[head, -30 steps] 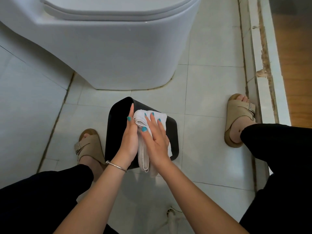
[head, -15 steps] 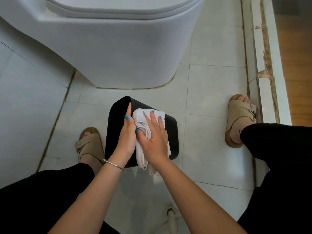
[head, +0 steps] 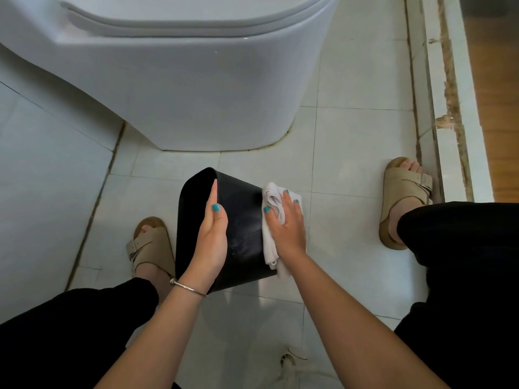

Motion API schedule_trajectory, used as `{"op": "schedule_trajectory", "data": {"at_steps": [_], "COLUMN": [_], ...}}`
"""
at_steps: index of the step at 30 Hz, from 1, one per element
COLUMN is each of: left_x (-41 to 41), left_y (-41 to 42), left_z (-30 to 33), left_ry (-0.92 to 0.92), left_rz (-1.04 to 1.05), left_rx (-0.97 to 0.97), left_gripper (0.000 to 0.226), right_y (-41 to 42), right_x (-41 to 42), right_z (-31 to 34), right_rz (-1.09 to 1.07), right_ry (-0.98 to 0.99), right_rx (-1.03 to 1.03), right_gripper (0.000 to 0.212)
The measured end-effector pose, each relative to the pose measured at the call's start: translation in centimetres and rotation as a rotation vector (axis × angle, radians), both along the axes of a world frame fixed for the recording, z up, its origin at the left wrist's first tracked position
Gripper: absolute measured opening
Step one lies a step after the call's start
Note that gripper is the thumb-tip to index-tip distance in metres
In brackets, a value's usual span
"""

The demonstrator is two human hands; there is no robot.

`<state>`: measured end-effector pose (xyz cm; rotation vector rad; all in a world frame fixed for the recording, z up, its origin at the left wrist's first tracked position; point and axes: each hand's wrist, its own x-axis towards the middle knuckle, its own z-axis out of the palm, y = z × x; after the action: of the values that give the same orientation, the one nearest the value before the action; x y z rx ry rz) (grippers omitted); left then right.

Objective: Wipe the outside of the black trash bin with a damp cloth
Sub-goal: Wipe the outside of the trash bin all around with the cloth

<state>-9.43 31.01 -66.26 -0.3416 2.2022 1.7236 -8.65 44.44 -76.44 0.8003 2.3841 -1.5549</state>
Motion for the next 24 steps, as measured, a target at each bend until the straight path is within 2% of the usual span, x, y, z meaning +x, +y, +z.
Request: {"op": "schedule_trajectory", "data": {"at_steps": [5, 11, 21, 24], "left_x": [-0.1, -0.1, -0.3, -0.3], "left_y": [-0.9, -0.2, 0.4, 0.5], "left_z": [-0.5, -0.4, 0.5, 0.8], "left_ry": [-0.02, -0.015, -0.004, -0.012], "left_rz": [0.025, 0.024, 0.012, 0.089], "left_rx": [0.004, 0.045, 0.091, 0.087], "left_gripper": [0.046, 0.049, 0.046, 0.032], "right_y": [1.1, 1.2, -3.3, -5.4], "right_x": [-1.0, -1.6, -2.4, -2.2], "right_z": [-2.3, -2.2, 5.9, 7.9], "right_rz": [-0.078, -0.169, 0.171, 0.22], "right_ry": [-0.127, -0.118, 0.212, 0.286], "right_rx": [0.0, -0.098, -0.082, -0.096], "right_gripper": [0.062, 0.065, 0.059, 0.06]}}
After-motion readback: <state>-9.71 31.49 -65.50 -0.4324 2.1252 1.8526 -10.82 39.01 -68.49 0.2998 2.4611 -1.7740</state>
